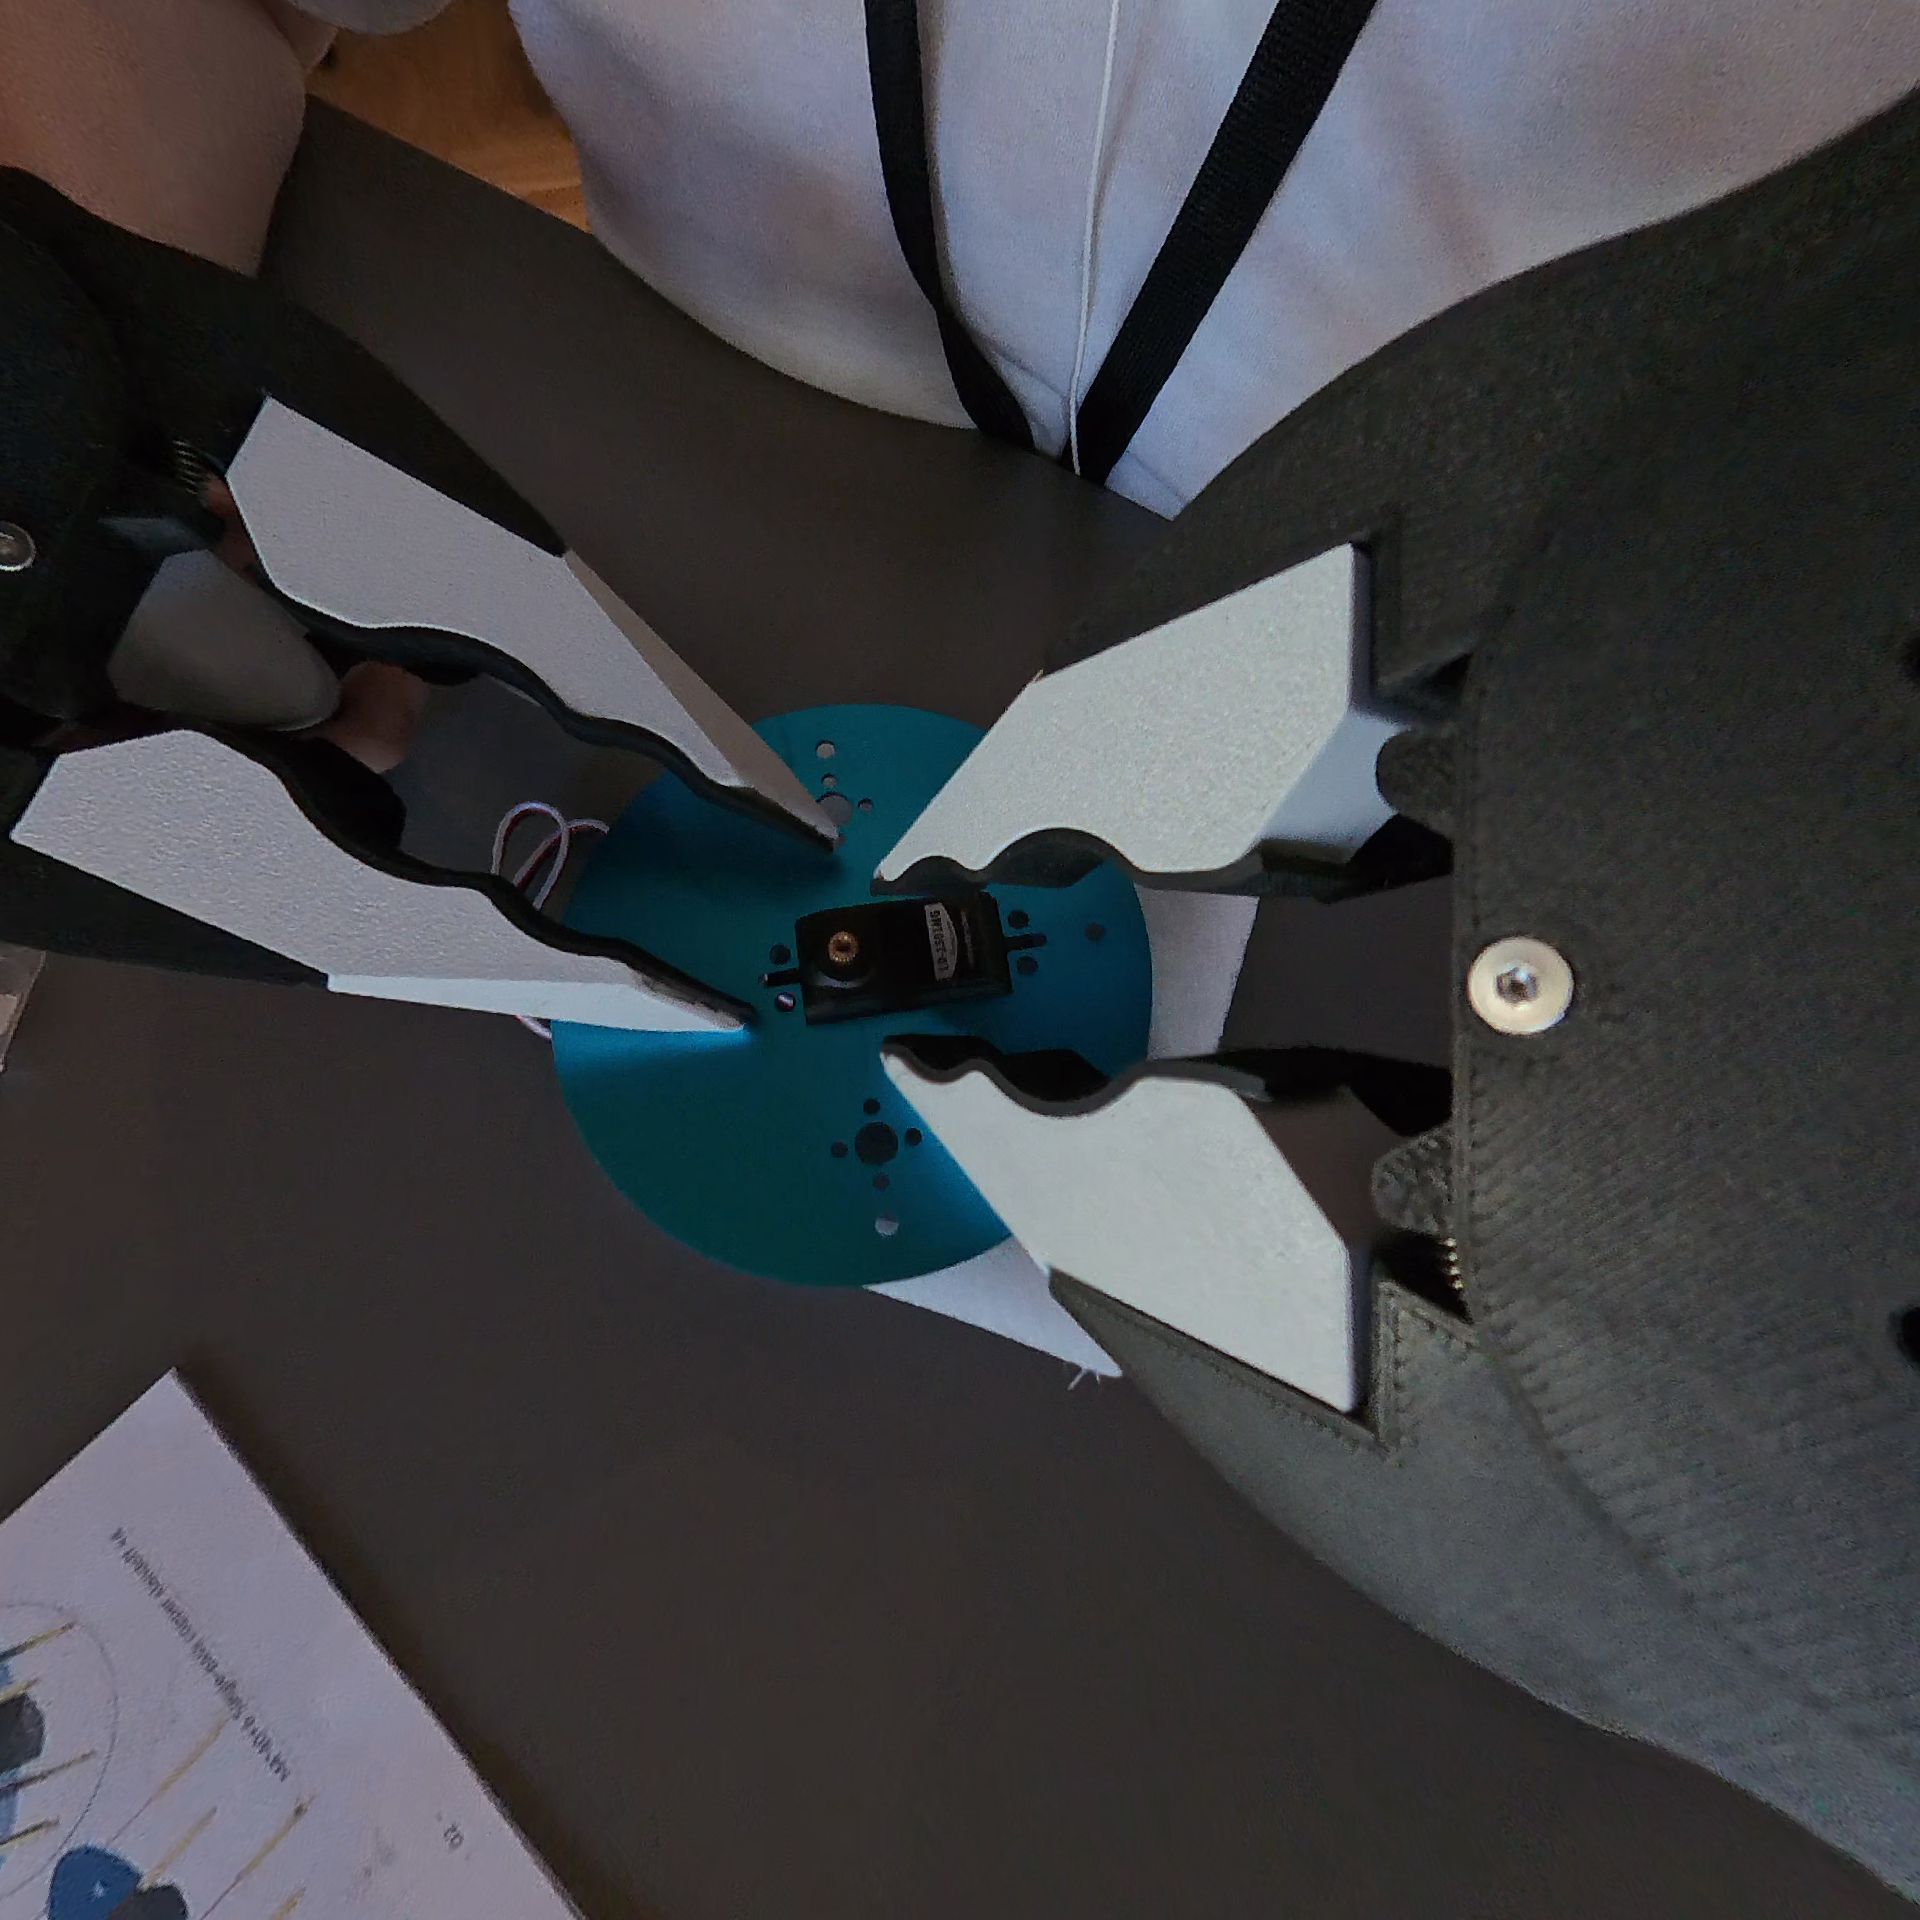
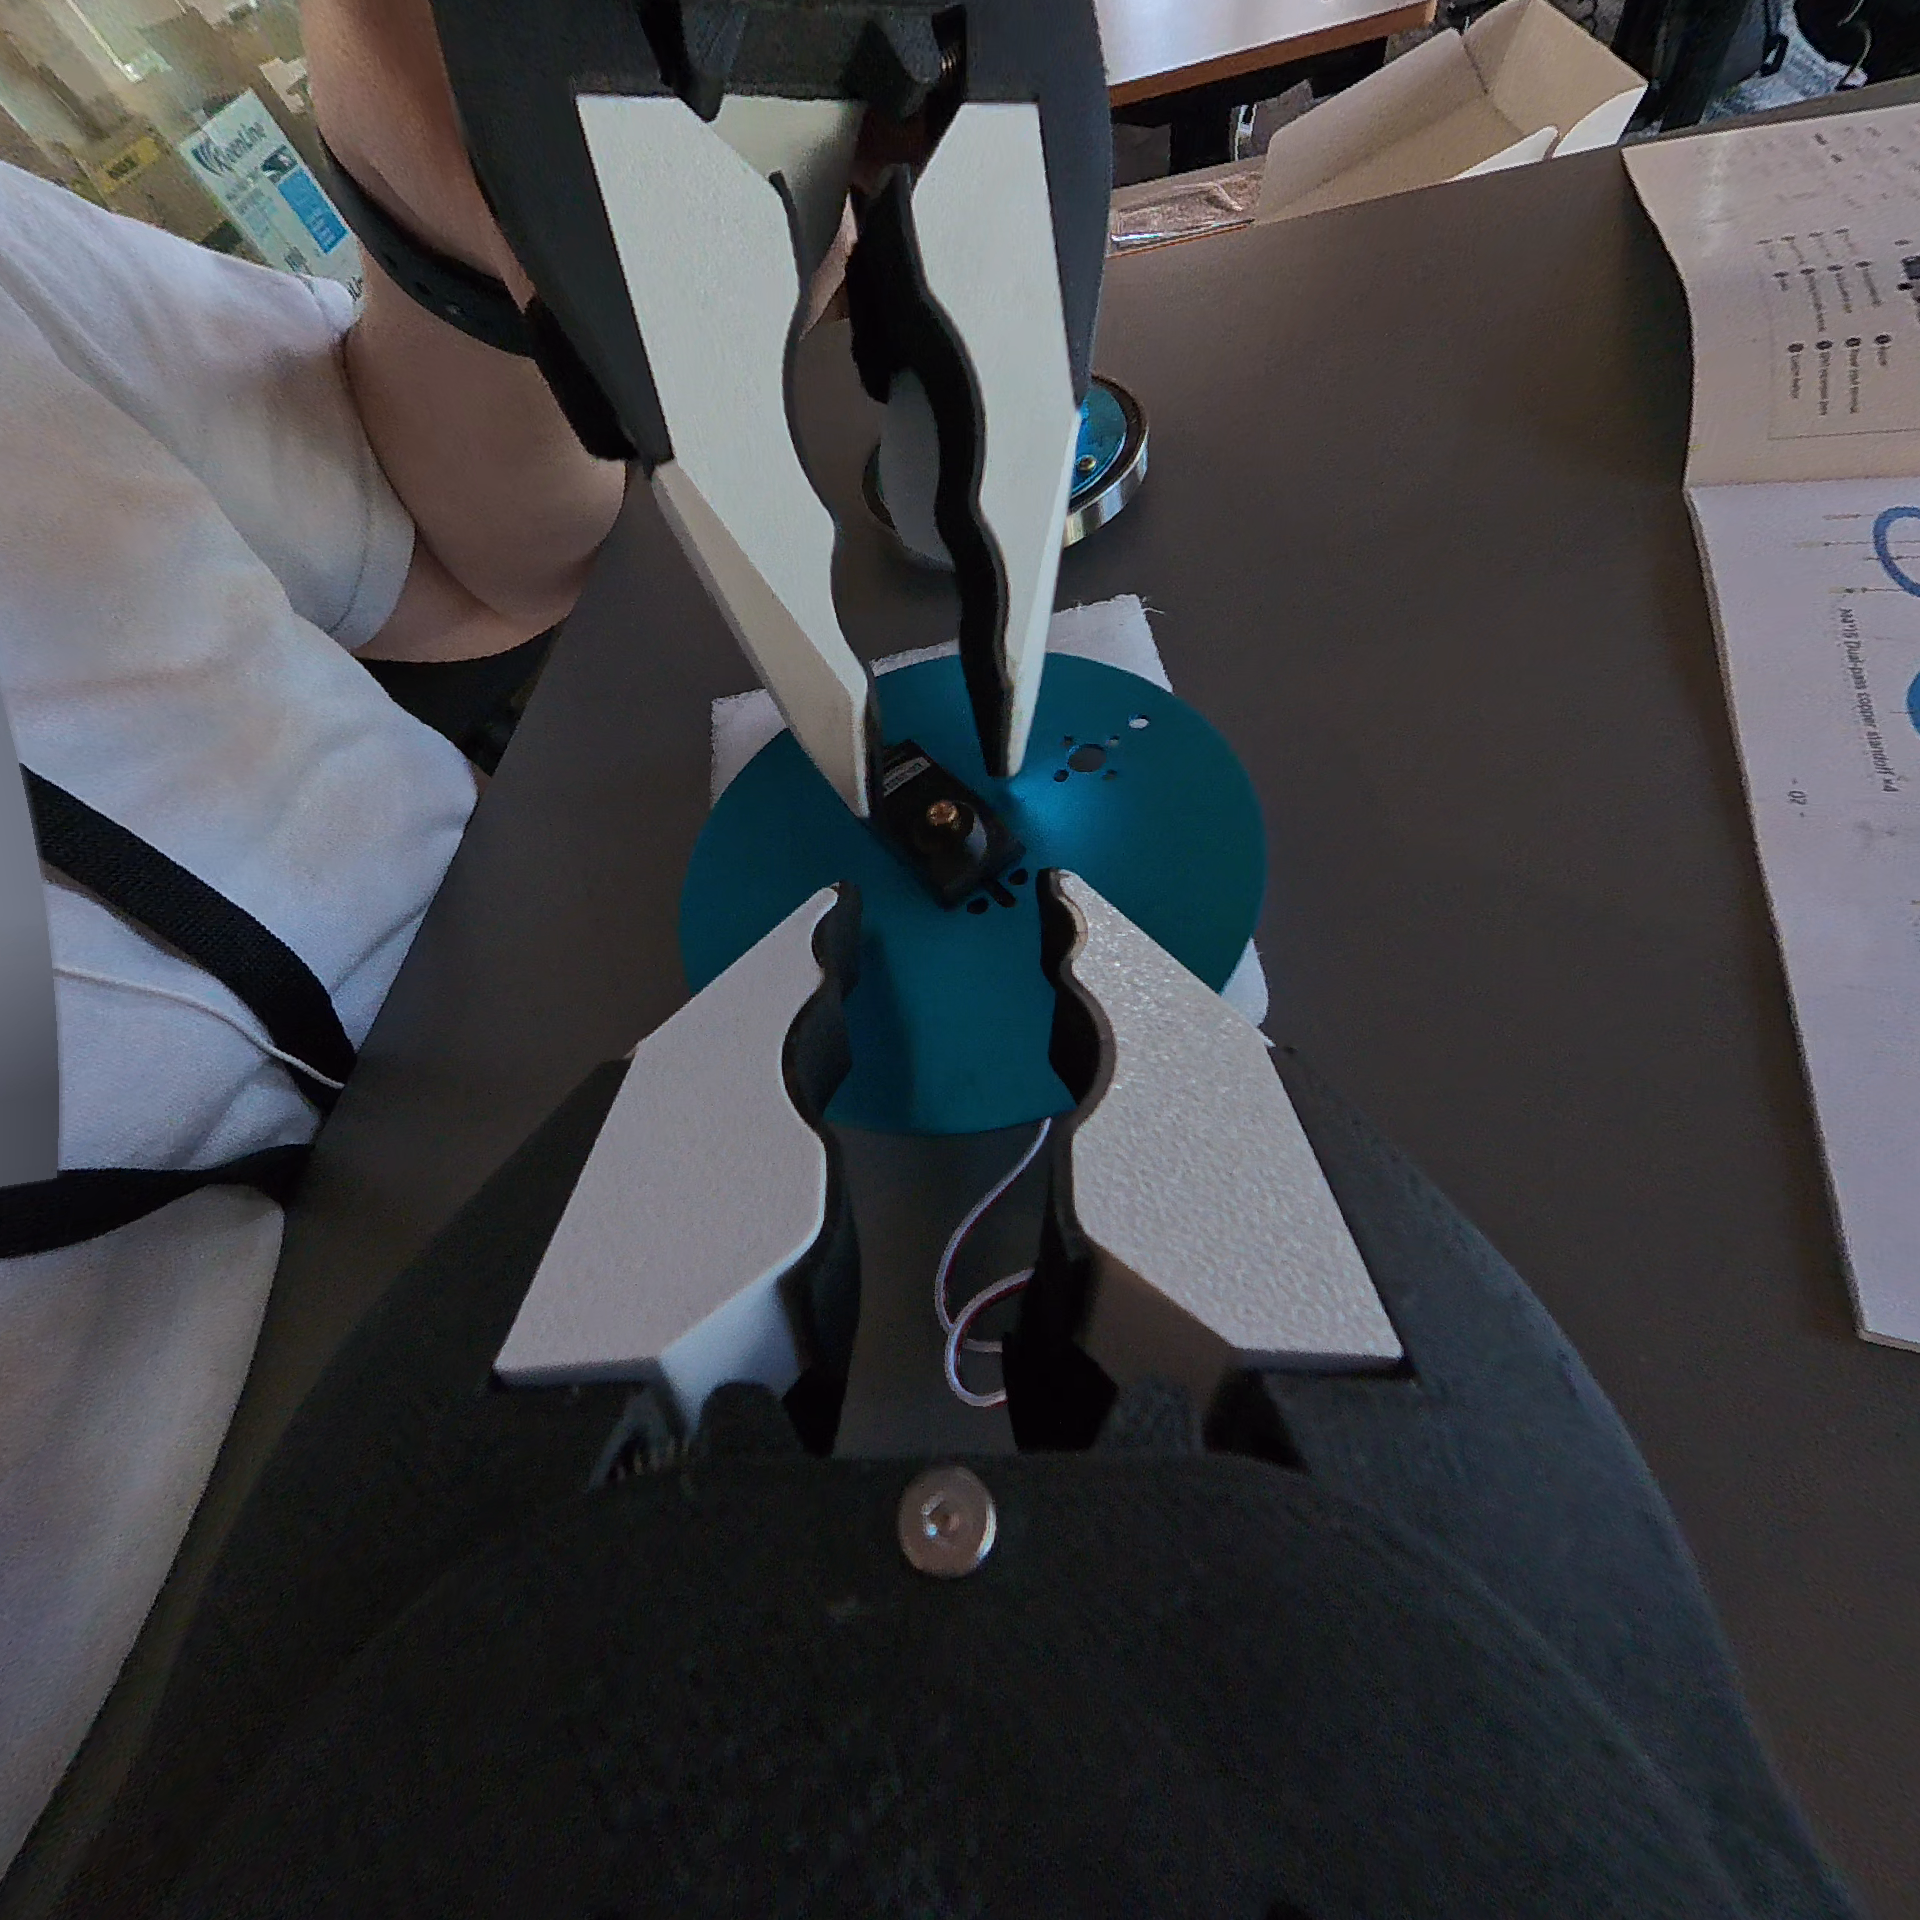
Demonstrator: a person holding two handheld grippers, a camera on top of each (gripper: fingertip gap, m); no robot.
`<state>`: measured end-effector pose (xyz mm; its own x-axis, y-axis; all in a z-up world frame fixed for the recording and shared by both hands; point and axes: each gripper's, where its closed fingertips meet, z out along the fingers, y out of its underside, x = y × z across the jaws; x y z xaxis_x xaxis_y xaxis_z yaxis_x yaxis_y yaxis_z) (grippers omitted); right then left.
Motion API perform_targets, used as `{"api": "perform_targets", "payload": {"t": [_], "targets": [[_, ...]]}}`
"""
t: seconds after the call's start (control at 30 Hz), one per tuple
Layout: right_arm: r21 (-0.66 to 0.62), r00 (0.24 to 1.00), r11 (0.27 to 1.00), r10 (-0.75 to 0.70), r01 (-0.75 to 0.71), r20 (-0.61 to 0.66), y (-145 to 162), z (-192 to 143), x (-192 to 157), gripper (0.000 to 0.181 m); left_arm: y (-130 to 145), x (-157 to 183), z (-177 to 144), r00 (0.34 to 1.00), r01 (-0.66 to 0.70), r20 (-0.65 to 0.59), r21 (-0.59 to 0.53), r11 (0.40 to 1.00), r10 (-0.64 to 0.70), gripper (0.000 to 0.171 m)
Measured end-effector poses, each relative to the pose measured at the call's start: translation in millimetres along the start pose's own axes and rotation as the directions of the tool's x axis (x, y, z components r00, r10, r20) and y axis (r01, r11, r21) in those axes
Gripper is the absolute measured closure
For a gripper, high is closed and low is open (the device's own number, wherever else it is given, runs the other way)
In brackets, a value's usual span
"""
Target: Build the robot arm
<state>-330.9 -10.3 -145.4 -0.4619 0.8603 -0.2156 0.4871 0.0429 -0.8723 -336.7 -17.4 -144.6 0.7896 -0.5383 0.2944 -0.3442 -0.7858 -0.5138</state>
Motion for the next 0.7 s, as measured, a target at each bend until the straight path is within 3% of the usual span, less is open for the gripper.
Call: {"api": "perform_targets", "payload": {"t": [0.43,0.7], "targets": [[-0.002,1.000,1.000,-0.022,0.022,0.005,-0.5,0.8,-1.7,0.147,-10.2,-14.6,-47.0,0.996,0.072,0.033,0.218,0.973,-0.081,0.142],[0.017,0.999,0.999,-0.046,0.046,-0.002,-5.7,-0.4,-3.2,0.148,-4.8,-21.5,-48.0,0.992,0.118,0.010,0.244,0.963,-0.124,0.142]]}}
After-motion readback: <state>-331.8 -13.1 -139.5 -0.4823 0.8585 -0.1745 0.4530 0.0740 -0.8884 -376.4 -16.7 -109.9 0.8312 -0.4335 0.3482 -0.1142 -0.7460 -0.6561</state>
